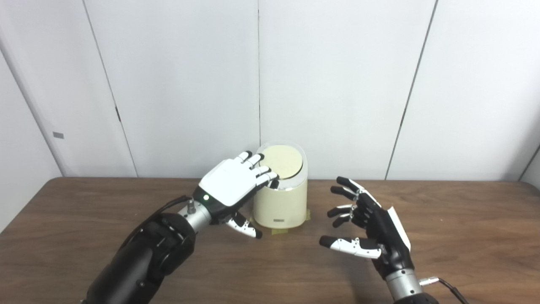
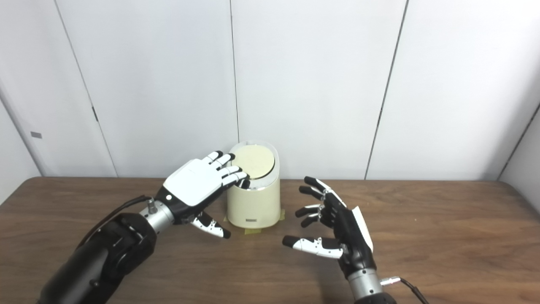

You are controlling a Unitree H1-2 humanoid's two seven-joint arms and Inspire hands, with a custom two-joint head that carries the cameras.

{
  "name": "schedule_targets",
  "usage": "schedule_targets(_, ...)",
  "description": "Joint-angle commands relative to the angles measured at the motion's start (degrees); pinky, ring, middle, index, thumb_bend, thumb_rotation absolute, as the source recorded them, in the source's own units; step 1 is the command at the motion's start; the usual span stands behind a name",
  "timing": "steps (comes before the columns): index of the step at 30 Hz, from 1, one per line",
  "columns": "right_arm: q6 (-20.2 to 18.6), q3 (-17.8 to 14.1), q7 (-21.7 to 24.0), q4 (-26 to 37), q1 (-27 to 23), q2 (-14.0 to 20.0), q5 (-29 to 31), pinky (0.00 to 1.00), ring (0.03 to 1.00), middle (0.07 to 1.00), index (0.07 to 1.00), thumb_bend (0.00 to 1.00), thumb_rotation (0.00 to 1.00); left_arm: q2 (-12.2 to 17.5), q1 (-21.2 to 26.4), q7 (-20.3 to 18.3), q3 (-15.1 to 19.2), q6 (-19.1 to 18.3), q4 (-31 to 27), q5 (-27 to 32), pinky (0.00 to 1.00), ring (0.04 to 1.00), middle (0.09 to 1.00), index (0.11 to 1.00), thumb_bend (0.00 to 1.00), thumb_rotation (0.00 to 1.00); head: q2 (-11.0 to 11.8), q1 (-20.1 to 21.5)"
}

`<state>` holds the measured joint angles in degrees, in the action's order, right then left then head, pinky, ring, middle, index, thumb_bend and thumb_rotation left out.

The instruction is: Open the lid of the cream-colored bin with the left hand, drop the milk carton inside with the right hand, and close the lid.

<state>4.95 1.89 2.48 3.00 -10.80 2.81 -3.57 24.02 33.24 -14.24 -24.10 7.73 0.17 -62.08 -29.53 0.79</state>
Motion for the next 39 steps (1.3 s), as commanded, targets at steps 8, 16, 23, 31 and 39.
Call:
schedule_targets(8,1.6,-0.2,-0.2,1.1,-2.0,-0.2,0.6,0.44,0.57,0.793,0.828,0.73,0.16,-0.4,2.3,0.9,0.8,-0.7,0.4,-0.2,1.0,1.0,0.894,0.897,0.85,0.37,-0.1,-0.1)
schedule_targets(16,1.1,-0.1,-0.7,1.4,-2.1,-0.6,-0.2,0.45,0.563,0.783,0.826,0.73,0.15,-1.7,2.9,1.5,0.8,-0.4,2.3,0.9,1.0,1.0,0.891,0.894,0.85,0.36,-0.2,0.0)
schedule_targets(23,1.1,0.0,-0.9,1.5,-2.0,-0.8,-0.2,0.44,0.565,0.785,0.828,0.72,0.14,-2.6,4.0,2.0,-0.2,-0.1,4.1,0.4,1.0,1.0,0.901,0.903,0.86,0.35,-0.3,0.6)
schedule_targets(31,1.0,0.0,-0.9,1.7,-1.9,-1.1,-0.4,0.43,0.56,0.789,0.831,0.72,0.14,-3.5,5.5,2.8,-1.1,0.4,5.3,0.7,1.0,1.0,0.91,0.909,0.87,0.34,-0.6,0.8)
schedule_targets(39,0.5,-0.1,-1.1,2.1,-1.9,-1.1,-1.3,0.44,0.561,0.784,0.823,0.73,0.16,-4.0,5.9,3.4,-1.7,0.6,6.0,0.8,1.0,1.0,0.894,0.901,0.88,0.32,-0.8,0.8)
